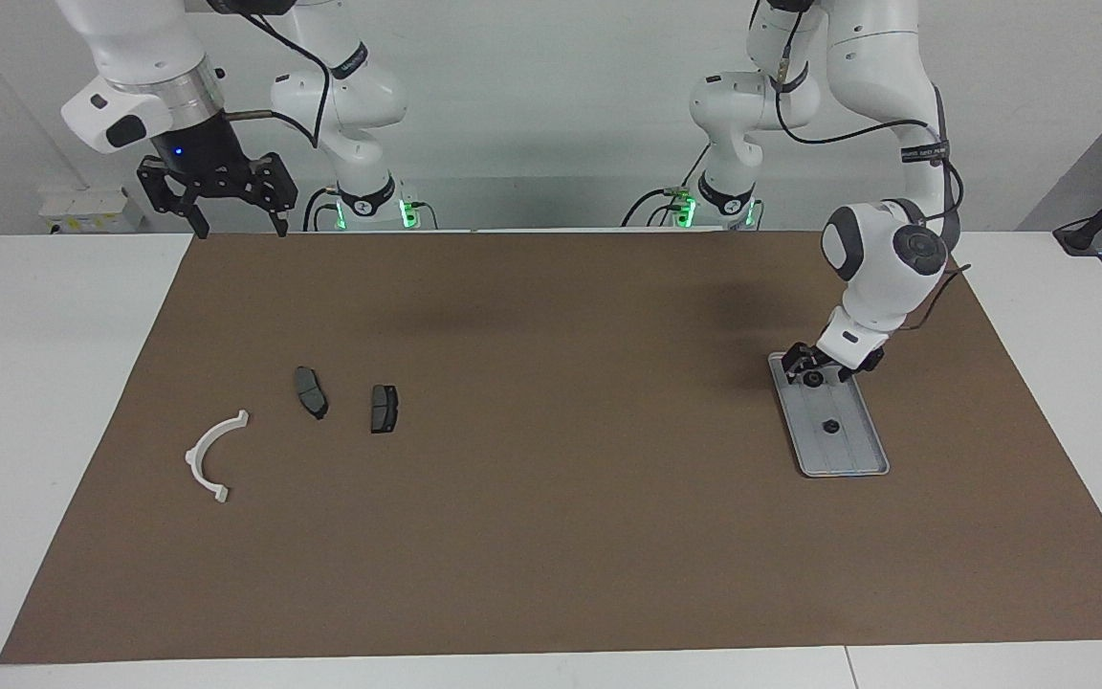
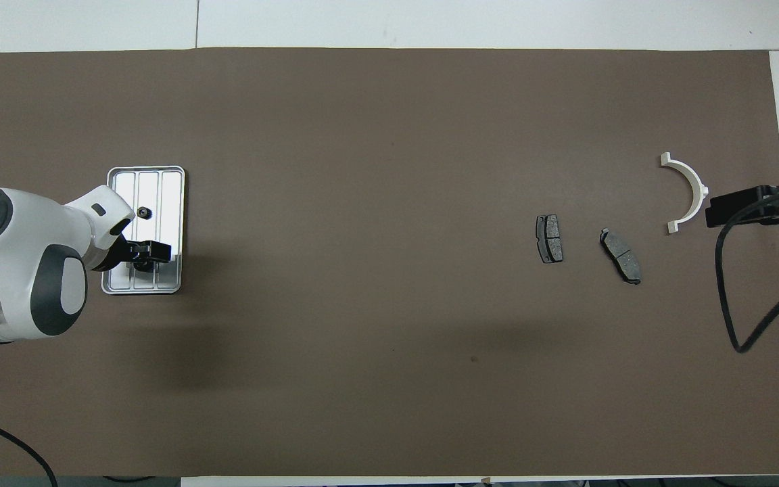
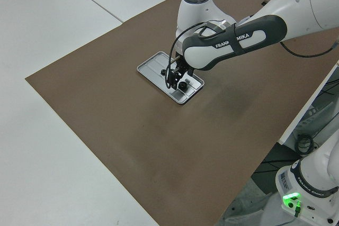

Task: Place bearing gear from tray to pile
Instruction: 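Grasp a dark bearing gear in the silver tray with the left gripper, then carry the gear mid-table with the left gripper while the right gripper approaches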

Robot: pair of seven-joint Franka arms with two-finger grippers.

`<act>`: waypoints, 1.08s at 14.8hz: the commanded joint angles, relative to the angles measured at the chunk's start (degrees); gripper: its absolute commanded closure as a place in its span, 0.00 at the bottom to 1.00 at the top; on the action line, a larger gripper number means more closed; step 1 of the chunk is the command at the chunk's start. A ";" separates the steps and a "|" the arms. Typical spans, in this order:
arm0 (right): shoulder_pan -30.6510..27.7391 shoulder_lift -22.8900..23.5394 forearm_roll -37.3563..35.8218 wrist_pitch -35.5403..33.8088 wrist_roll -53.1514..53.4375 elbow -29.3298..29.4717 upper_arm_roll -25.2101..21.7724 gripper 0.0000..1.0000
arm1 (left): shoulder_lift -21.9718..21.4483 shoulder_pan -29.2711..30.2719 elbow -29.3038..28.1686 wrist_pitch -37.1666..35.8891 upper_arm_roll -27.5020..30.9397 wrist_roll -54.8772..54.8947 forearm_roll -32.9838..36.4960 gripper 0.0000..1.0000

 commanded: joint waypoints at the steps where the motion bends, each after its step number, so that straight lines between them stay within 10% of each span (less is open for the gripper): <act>1: -0.54 -2.28 1.46 5.74 -0.88 -7.18 0.02 0.00 | -0.45 0.62 -1.15 -0.31 -0.23 0.70 -0.06 0.05; 8: -0.10 -0.35 1.46 16.99 5.53 -15.98 0.11 0.00 | -0.62 0.62 -1.94 -0.31 -0.23 0.70 -0.06 0.12; 12: 2.88 4.12 2.07 22.44 13.34 -17.48 0.28 0.00 | -0.62 0.62 -0.98 -1.97 -0.32 0.44 -0.06 0.96; 16: 7.10 7.91 3.04 28.25 17.14 -17.75 0.28 0.00 | -0.01 0.36 6.99 -10.03 -0.41 -0.09 -0.93 1.00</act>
